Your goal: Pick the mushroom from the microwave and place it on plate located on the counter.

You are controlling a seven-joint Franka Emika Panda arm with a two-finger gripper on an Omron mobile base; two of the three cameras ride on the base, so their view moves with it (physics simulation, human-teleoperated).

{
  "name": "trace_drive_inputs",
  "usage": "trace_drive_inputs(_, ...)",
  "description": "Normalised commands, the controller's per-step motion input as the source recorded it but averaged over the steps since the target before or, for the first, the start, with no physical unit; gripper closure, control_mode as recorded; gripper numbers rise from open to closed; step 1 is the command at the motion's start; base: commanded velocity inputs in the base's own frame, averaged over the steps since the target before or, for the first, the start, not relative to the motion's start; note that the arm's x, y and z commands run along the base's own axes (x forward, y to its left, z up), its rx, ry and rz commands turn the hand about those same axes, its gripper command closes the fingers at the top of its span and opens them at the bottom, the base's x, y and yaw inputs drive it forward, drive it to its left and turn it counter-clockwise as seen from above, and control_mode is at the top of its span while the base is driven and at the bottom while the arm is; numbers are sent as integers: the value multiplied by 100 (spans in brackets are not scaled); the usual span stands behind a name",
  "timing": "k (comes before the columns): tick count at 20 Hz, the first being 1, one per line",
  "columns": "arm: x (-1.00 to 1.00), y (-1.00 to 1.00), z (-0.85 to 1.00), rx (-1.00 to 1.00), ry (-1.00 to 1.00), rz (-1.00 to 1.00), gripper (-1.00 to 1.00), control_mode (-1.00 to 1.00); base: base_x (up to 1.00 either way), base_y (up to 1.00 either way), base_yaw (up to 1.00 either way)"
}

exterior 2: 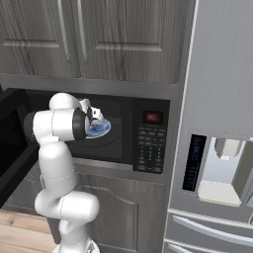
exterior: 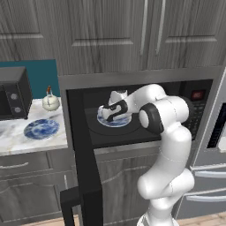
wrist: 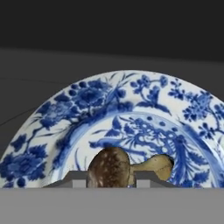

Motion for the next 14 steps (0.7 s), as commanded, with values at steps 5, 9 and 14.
trace_drive_inputs(5, -27, 0, 0, 0, -5, 0, 100, -100, 0, 0, 0)
trace_drive_inputs(9, -44, 0, 0, 0, -19, 0, 100, -100, 0, 0, 0)
trace_drive_inputs(14, -53, -1, 2, 0, -16, 0, 100, -100, 0, 0, 0)
